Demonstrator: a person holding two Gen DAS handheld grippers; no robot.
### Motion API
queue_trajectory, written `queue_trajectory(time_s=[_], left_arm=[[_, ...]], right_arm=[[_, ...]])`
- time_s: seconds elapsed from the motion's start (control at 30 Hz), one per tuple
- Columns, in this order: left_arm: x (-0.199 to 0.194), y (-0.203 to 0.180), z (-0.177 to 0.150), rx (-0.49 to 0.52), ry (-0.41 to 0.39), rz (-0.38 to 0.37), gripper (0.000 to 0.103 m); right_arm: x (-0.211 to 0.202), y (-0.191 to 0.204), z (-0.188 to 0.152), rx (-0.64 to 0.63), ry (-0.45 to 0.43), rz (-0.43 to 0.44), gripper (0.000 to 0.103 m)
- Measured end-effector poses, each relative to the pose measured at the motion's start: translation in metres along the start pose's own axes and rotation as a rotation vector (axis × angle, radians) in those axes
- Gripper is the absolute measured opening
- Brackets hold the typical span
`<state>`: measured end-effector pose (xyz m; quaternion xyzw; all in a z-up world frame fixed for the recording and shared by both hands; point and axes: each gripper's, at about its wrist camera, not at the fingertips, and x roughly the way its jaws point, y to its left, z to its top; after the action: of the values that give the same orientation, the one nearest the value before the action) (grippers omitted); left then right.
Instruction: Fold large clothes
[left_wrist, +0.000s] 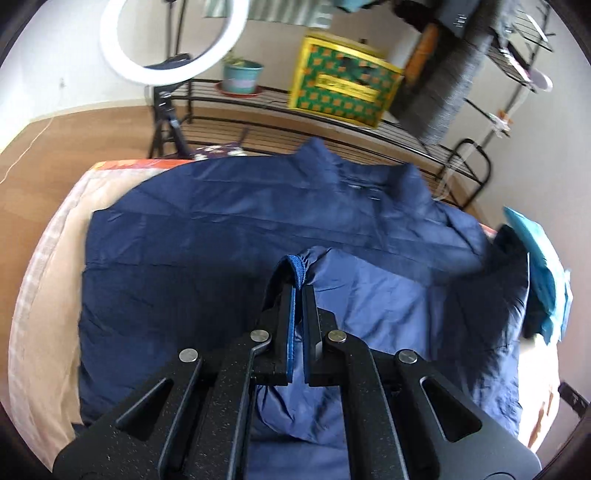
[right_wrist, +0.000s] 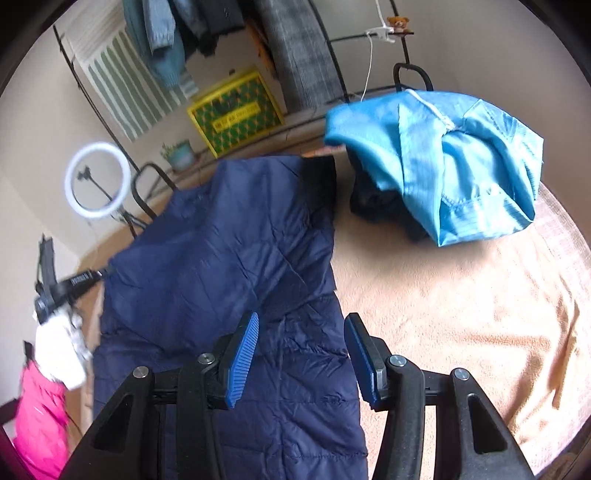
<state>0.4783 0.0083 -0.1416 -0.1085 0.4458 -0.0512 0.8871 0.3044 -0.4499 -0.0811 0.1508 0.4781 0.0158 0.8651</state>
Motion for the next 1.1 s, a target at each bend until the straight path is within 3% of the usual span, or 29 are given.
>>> queue_trajectory(time_s=[0.37,0.5,0.77,0.93,1.1], left_arm=[[0.024,0.035,0.003,-0.054,-0.039,0.023,0.001],[0.034,0.039,0.015,-0.039,-0.056,0.081,0.001],[0.069,0.046,0.01,-0.021,0.008,0.156,0.001],[0.05,0.059,0.012,-0.066,-0.003,0.125,0.016],[-0.004,0.07,0.007,-0.054,-0.034,0.081,0.017]], right_arm=[[0.044,0.003,-0.015,-0.036,0.116,-0.09,0.052],[0.052,0.006,-0.021,-0.058,0.142,-0.115,0.051],[0.062,0.014,-0.026,-0.091,0.172,-0.149,0.051],[0.055,0.017,-0.026,-0.107,0.154,-0.152,0.051],[0.039,0.017,-0.026,-0.122,0.109,-0.149,0.051]])
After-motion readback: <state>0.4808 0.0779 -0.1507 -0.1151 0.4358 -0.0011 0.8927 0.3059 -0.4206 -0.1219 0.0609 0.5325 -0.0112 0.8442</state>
